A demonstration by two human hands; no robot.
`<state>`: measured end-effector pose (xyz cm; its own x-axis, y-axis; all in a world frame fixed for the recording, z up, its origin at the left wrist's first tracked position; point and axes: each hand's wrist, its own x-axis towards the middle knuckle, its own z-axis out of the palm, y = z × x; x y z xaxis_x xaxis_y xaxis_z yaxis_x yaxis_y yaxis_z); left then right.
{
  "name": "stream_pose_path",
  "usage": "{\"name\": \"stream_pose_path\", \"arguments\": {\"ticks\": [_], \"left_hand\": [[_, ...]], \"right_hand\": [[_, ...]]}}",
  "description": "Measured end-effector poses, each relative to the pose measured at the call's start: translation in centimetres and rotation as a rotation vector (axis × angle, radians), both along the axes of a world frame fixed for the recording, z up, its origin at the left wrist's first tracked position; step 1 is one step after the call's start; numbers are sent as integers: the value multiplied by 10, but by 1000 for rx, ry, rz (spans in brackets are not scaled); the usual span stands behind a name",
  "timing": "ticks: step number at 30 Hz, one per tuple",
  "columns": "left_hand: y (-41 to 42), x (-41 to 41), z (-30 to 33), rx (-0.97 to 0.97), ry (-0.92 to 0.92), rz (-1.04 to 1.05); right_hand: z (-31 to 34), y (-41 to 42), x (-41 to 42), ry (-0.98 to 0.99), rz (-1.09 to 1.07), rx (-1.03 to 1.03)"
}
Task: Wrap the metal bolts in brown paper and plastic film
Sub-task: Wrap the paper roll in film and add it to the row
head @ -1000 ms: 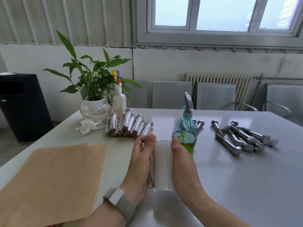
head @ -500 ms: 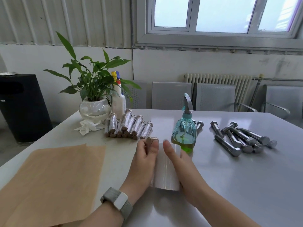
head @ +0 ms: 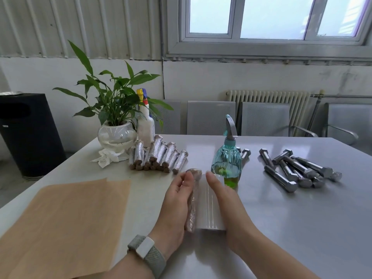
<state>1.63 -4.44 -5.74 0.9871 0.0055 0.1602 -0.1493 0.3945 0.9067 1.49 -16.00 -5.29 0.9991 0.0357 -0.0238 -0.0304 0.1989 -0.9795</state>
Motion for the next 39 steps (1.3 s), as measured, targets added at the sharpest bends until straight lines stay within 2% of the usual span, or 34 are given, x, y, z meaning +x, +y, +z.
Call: {"name": "stream_pose_path", "arguments": {"ticks": [3, 5, 8, 10, 13, 16, 18, 20, 21, 22, 23, 25, 27, 30, 35, 36, 38, 39], "left_hand": [[2, 2, -2, 161, -88, 10], [1, 3, -4, 214, -113, 0], [-3, 1, -7, 332, -145, 31], [-6, 0, -7, 462, -191, 157], [-6, -2, -3, 498, -202, 291], [-8, -2, -2, 378, -84, 286], [-6, 1, -6, 188, 103, 213], [0, 2, -5, 35, 213, 129], [3, 2, -2, -35, 235, 109], [7, 4, 0, -104, 245, 112], [12, 6, 4, -189, 267, 110], [23, 10, 12, -335, 295, 136], [29, 9, 19, -341, 292, 130], [33, 6, 22, -176, 301, 109], [26, 43, 50, 402, 440, 81], [22, 58, 57, 508, 420, 99], [15, 92, 63, 867, 270, 181], [9, 107, 63, 1124, 176, 248]], "right_hand": [[-1, -4, -2, 51, 105, 145], [-2, -3, -2, 30, 80, 147], [-1, 3, -4, -52, -48, 28], [2, 5, -5, -116, -105, -109], [6, 8, -4, -186, -213, -262], [7, 12, -12, -274, -294, -260], [9, 15, -23, -573, -324, -365], [8, 20, -34, -955, -178, -456], [3, 23, -37, -1066, -75, -430], [3, 24, -40, -1084, -12, -347], [6, 22, -41, -1005, -9, -219], [15, 14, -38, -661, -51, 92], [21, -4, -21, -368, -130, 220], [21, -30, 0, -235, -241, 241], [7, -36, 16, -138, -331, 99], [6, -35, 18, -138, -323, 77], [6, -31, 19, -152, -302, 22], [4, -31, 21, -163, -301, -13]]}}
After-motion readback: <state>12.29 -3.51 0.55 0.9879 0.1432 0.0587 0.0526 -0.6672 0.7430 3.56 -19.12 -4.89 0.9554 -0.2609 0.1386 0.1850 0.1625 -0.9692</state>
